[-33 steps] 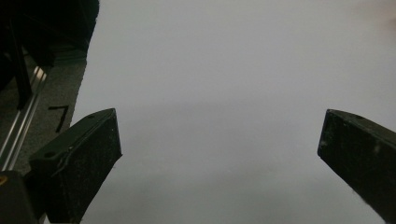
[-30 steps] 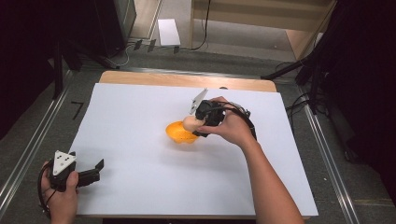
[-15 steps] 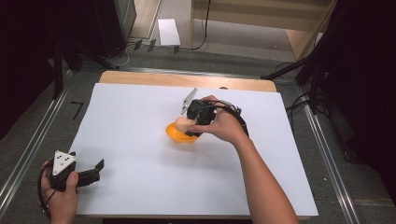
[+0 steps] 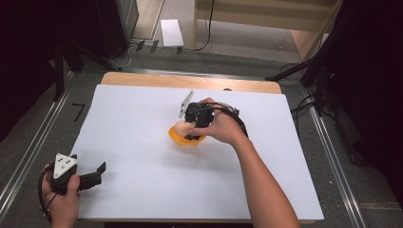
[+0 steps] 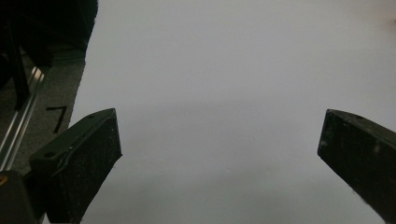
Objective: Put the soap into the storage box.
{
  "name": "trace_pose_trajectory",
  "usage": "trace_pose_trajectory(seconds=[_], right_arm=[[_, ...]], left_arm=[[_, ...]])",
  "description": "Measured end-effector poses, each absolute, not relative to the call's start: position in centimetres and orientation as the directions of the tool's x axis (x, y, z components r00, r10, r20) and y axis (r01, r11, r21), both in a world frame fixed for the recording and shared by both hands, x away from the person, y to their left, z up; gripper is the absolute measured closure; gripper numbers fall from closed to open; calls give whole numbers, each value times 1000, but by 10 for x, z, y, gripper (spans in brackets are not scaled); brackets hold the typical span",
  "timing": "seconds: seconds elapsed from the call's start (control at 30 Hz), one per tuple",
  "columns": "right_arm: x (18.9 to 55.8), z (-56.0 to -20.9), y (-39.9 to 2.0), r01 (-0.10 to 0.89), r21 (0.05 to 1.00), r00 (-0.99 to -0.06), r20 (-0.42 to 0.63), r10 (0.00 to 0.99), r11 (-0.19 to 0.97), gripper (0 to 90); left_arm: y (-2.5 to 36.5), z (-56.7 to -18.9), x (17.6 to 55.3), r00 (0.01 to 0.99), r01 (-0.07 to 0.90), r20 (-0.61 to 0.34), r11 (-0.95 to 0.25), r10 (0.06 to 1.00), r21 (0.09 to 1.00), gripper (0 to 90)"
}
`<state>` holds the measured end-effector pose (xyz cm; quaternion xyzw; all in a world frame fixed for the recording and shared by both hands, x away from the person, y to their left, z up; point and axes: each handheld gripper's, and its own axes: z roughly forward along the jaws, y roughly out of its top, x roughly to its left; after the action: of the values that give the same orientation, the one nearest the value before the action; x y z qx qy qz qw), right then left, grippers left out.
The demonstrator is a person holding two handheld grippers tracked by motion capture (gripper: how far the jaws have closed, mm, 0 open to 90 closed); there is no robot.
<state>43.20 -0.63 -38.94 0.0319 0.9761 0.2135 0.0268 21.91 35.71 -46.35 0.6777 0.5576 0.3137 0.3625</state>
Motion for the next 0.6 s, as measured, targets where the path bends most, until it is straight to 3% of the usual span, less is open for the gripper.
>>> trace_pose_trajectory(seconds=[0.6], right_arm=[[436, -396, -4, 65, 403, -997, -1, 72, 913, 321]], left_arm=[[357, -464, 219, 180, 528, 21, -114, 983, 841, 0]])
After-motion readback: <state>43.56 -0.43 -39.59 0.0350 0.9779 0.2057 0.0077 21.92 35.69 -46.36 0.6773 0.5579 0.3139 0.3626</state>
